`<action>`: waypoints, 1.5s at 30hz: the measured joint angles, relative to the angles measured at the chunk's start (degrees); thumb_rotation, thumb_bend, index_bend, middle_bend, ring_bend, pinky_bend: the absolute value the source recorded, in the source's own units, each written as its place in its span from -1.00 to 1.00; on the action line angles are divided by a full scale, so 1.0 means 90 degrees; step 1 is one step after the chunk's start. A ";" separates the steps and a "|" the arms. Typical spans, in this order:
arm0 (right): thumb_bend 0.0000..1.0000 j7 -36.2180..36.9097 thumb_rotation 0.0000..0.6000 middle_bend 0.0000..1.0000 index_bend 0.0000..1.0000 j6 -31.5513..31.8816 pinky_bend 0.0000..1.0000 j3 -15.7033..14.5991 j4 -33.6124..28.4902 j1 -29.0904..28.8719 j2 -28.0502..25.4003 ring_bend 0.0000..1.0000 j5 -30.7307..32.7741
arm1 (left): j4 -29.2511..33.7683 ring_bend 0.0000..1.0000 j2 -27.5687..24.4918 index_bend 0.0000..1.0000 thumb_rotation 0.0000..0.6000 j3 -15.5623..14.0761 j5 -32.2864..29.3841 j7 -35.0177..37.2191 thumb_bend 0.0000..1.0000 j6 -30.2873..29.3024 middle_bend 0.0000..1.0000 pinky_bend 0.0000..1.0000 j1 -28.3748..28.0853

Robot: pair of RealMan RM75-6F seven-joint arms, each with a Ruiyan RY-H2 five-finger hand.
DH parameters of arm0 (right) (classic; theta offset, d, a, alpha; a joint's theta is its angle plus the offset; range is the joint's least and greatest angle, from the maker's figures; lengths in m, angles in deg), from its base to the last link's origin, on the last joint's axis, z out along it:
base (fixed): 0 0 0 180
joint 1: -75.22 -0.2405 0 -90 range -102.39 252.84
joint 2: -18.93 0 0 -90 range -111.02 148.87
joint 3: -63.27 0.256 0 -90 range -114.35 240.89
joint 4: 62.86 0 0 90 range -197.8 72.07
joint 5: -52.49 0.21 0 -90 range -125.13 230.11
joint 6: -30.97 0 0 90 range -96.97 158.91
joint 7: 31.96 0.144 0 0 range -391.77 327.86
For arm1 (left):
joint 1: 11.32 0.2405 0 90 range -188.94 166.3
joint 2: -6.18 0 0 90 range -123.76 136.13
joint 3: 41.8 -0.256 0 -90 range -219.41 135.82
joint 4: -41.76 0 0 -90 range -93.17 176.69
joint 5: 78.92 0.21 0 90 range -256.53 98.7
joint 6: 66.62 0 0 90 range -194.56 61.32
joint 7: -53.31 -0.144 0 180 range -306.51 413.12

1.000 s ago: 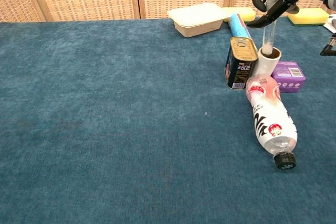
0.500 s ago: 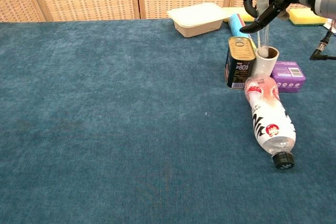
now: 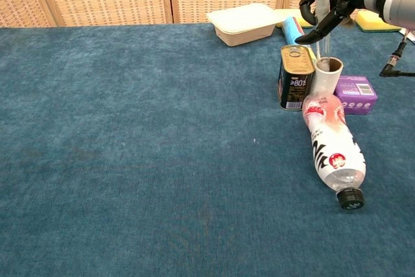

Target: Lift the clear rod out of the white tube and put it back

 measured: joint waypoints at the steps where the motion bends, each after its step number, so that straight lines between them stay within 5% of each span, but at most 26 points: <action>1: -0.44 0.0011 1.00 0.90 0.65 -0.0001 0.63 0.0003 0.0010 0.0001 -0.0005 0.82 -0.0016 | 0.0001 -0.92 0.0000 -0.79 1.00 -0.0002 0.0001 -0.0002 -0.68 0.0001 -0.80 -0.55 0.0000; 45: -0.48 0.0583 1.00 0.67 0.58 -0.0243 0.39 -0.0125 0.0606 0.0197 -0.0012 0.57 -0.0579 | -0.0013 -0.92 0.0027 -0.79 1.00 -0.0029 0.0031 -0.0041 -0.67 -0.0013 -0.80 -0.55 0.0012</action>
